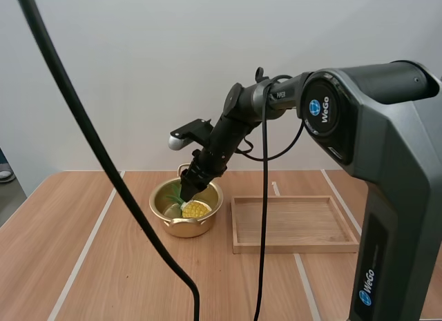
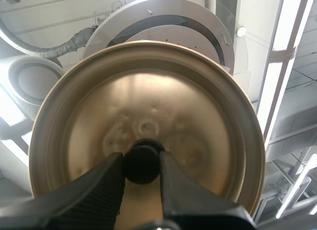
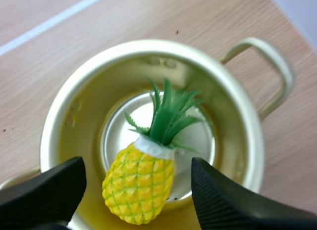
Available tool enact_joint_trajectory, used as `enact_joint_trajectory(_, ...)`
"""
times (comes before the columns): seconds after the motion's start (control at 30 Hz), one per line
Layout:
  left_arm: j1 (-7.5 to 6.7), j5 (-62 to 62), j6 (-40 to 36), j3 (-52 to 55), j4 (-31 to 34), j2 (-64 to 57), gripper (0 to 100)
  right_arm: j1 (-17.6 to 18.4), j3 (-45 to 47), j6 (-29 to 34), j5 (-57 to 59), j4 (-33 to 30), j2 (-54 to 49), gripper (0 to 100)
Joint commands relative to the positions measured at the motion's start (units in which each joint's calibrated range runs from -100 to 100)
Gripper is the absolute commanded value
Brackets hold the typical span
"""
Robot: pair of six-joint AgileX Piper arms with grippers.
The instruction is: Open the pot, put the pineapple inside, and close it
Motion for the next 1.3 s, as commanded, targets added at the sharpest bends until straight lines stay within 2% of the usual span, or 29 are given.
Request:
enact_joint_trajectory(0.0,-0.15,-0.3,0.2,-0.2,0.4,0.2,0,0.0,0.0,-0.2,-3.1,-0.1,-5.2,100)
enact_joint_trajectory(0.33,-0.15,0.1,0.6,-0.2,0.4,0.3,0,-1.0,0.0,8.9,-15.8,-0.6,-21.9,100)
enact_joint_trajectory(0.5,-0.15,9.0,0.6,-0.2,6.1,1.1,0,-3.6,0.0,12.8,-18.8,-0.6,-29.9,100)
enact_joint_trajectory(0.67,-0.15,11.7,-5.8,3.2,8.1,0.9,0,-6.9,0.0,14.1,-19.1,-1.3,-37.2,100)
enact_joint_trajectory(0.93,-0.15,14.0,-8.3,11.7,8.2,0.9,0,-10.6,0.0,14.1,-19.1,-1.9,-49.3,100)
enact_joint_trajectory(1.17,-0.15,14.4,-13.8,21.0,13.4,0.9,0,-13.1,0.0,14.3,-18.0,-1.9,-56.3,100)
enact_joint_trajectory(1.27,-0.08,16.3,-14.6,25.0,15.7,0.9,0,-14.5,0.0,17.1,-19.8,-4.1,-58.1,100)
